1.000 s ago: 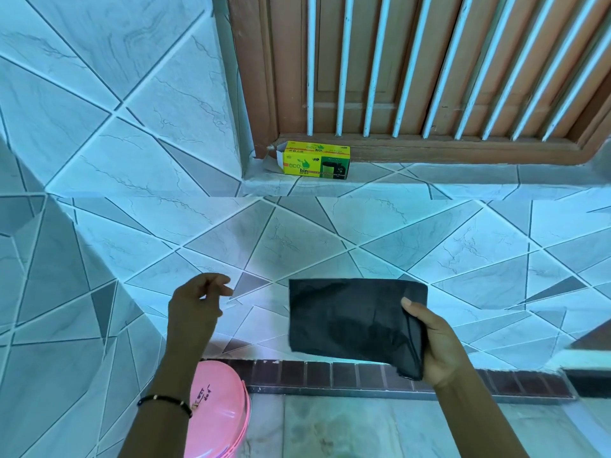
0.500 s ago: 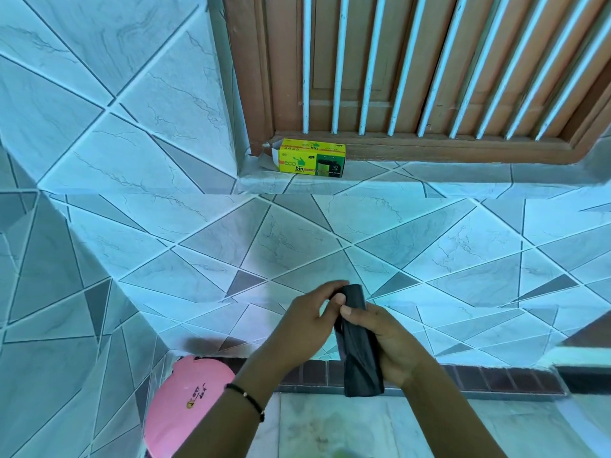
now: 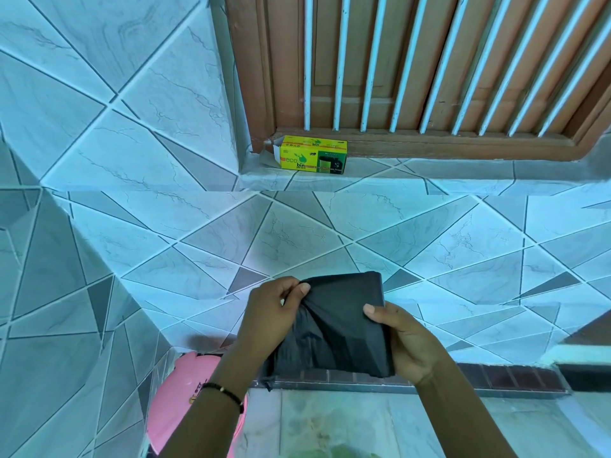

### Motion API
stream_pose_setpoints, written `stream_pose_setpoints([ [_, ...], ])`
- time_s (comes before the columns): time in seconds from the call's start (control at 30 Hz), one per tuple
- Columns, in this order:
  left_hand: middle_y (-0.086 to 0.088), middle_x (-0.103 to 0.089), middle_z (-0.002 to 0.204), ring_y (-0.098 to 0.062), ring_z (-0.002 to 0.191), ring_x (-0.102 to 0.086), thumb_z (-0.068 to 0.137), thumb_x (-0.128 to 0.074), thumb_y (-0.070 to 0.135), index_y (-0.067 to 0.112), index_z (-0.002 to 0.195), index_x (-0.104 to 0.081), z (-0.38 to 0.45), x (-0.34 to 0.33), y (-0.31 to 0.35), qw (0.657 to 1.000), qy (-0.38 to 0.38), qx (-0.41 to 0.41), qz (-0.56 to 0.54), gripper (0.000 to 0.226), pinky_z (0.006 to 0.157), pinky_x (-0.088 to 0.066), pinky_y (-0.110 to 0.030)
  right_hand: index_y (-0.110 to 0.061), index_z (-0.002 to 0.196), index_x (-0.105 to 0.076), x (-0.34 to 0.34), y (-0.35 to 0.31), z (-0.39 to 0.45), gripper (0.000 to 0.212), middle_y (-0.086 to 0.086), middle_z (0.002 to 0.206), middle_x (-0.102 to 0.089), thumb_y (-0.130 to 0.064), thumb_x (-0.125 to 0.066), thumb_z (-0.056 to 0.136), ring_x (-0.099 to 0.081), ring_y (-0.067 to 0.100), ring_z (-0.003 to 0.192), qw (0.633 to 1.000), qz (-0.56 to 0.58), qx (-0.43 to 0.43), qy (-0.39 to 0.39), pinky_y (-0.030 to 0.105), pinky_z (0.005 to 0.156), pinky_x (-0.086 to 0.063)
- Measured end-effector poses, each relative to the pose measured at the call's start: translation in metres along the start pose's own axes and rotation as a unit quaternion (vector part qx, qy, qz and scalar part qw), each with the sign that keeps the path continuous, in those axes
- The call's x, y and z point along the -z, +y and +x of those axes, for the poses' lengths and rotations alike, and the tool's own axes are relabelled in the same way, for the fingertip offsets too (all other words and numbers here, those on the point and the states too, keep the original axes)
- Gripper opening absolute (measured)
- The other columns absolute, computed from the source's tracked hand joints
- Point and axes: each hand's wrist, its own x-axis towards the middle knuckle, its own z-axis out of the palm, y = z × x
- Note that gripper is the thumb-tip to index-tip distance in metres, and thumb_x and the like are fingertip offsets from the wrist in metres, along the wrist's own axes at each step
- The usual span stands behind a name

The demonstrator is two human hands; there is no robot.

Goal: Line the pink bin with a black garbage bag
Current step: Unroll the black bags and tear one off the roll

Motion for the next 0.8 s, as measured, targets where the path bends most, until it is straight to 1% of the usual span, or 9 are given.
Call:
stream_pose_setpoints([
  [0.13,-0.005,-0.051,0.055,-0.008,0.055,-0.041,0.089,-0.058,0.029,0.008,0.065,-0.057,0.003,0.017,-0.014,1.000,0.024,0.017,0.013,0.032,0.053,-0.029,-0.017,0.002,0.107,-0.067,0.003,-0.002,-0.003,0.082,0.022,0.109,-0.069,-0.023,-0.094,0.035,-0.070,0.031,0.089,1.000,-0.009,0.005,0.027,0.037,0.072,-0.058],
  [0.27,-0.011,-0.059,0.061,-0.024,0.062,-0.052,0.090,-0.058,0.030,0.004,0.070,-0.061,0.010,0.034,-0.032,0.997,0.039,0.035,0.058,0.032,0.056,-0.033,-0.023,0.004,0.110,-0.065,0.003,-0.002,-0.003,0.085,0.023,0.110,-0.068,-0.020,-0.094,0.033,-0.070,0.032,0.090,0.999,-0.028,0.009,0.040,0.037,0.071,-0.058],
  [0.37,-0.003,-0.064,0.067,-0.020,0.069,-0.058,0.089,-0.059,0.031,0.010,0.071,-0.063,0.009,0.041,-0.040,0.995,-0.003,0.058,0.082,0.028,0.060,-0.037,-0.020,0.006,0.109,-0.064,0.000,0.001,-0.002,0.082,0.026,0.105,-0.068,-0.015,-0.092,0.035,-0.069,0.035,0.087,0.997,-0.052,0.006,0.048,0.040,0.069,-0.058],
  [0.4,0.003,-0.067,0.072,-0.016,0.075,-0.062,0.088,-0.060,0.030,0.015,0.075,-0.065,0.008,0.042,-0.041,0.994,-0.038,0.063,0.079,0.021,0.062,-0.038,-0.015,0.007,0.108,-0.064,-0.002,0.001,-0.002,0.076,0.026,0.103,-0.069,-0.012,-0.089,0.039,-0.069,0.035,0.085,0.997,-0.057,0.005,0.047,0.041,0.068,-0.058],
  [0.47,0.023,-0.069,0.082,0.006,0.084,-0.062,0.087,-0.062,0.029,0.030,0.088,-0.064,0.004,0.041,-0.036,0.989,-0.123,0.073,0.045,0.003,0.071,-0.038,-0.006,0.006,0.105,-0.066,-0.005,0.003,-0.001,0.061,0.025,0.098,-0.069,-0.010,-0.080,0.048,-0.069,0.035,0.081,0.997,-0.061,0.007,0.041,0.040,0.067,-0.058],
  [0.53,0.038,-0.063,0.092,0.020,0.092,-0.055,0.087,-0.061,0.034,0.040,0.103,-0.057,0.002,0.036,-0.026,0.982,-0.172,0.076,-0.012,0.017,0.083,-0.040,-0.007,0.005,0.099,-0.068,-0.010,0.005,-0.001,0.050,0.025,0.095,-0.069,-0.007,-0.077,0.052,-0.069,0.034,0.079,0.997,-0.070,0.006,0.035,0.039,0.066,-0.057],
  [0.63,0.026,-0.057,0.120,0.008,0.115,-0.049,0.083,-0.055,0.050,0.045,0.125,-0.042,0.002,0.022,-0.005,0.969,-0.219,0.076,-0.079,0.044,0.097,-0.035,-0.020,0.007,0.104,-0.065,-0.020,0.009,0.001,0.048,0.028,0.101,-0.066,-0.005,-0.075,0.058,-0.065,0.038,0.088,0.995,-0.099,0.000,0.024,0.045,0.077,-0.056],
  [0.7,0.023,-0.059,0.117,0.003,0.118,-0.051,0.077,-0.051,0.059,0.045,0.123,-0.044,0.001,0.009,0.005,0.962,-0.247,0.061,-0.099,0.049,0.097,-0.038,-0.023,0.008,0.106,-0.063,-0.026,0.012,0.002,0.047,0.028,0.100,-0.065,-0.003,-0.074,0.061,-0.064,0.038,0.087,0.993,-0.112,-0.006,0.018,0.044,0.079,-0.056],
  [0.8,0.015,-0.067,0.099,0.003,0.100,-0.061,0.080,-0.056,0.059,0.035,0.102,-0.059,-0.001,-0.006,0.011,0.976,-0.200,0.016,-0.080,0.033,0.091,-0.047,-0.024,0.010,0.109,-0.060,-0.030,0.013,0.001,0.051,0.028,0.099,-0.063,-0.003,-0.074,0.062,-0.063,0.037,0.086,0.993,-0.113,-0.011,0.019,0.044,0.077,-0.056],
])
